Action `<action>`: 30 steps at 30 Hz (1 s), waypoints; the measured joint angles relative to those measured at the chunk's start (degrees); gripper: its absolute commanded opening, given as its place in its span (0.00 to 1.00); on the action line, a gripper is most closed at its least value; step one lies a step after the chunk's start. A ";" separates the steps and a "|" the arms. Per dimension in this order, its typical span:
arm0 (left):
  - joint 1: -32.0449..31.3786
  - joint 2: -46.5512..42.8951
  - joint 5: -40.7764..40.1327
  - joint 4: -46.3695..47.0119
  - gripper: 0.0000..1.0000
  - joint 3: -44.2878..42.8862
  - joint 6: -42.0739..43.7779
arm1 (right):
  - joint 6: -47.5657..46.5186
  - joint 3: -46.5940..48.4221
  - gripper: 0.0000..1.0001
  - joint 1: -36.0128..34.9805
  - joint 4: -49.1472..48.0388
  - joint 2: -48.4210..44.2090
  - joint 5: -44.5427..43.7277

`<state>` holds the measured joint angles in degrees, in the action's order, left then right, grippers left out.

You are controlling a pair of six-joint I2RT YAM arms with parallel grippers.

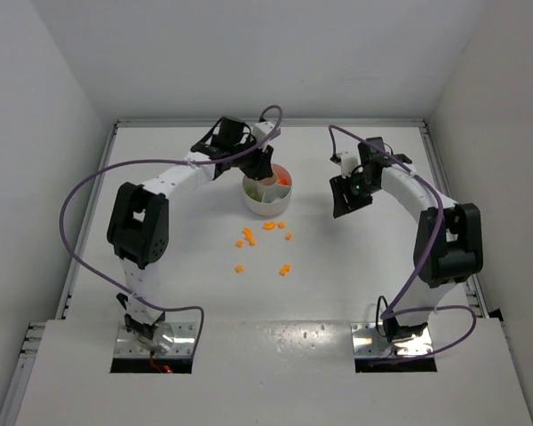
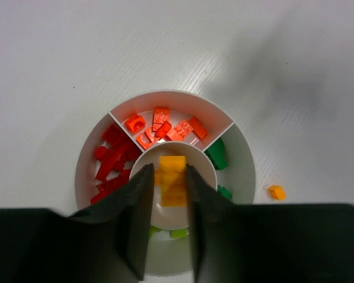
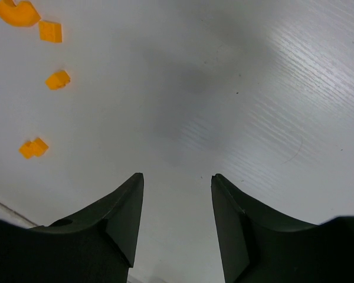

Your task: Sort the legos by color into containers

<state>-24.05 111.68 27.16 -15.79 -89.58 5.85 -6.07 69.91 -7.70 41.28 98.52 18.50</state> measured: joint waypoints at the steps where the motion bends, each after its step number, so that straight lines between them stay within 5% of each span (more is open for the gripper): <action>1: 0.02 -0.11 0.00 0.02 0.43 0.00 0.22 | -0.04 0.00 0.52 -0.07 0.00 0.00 0.00; 7: 0.04 -0.42 -0.13 0.11 0.55 0.00 0.15 | -1.49 0.00 0.52 -0.85 0.04 0.00 0.24; 30: 0.50 -1.55 0.33 1.25 0.55 -2.62 -1.27 | -8.76 0.00 0.52 -8.61 2.58 -0.63 -0.72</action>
<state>-23.55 110.13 27.49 -14.55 -92.20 4.58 -14.83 69.91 -16.32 43.86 97.89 17.78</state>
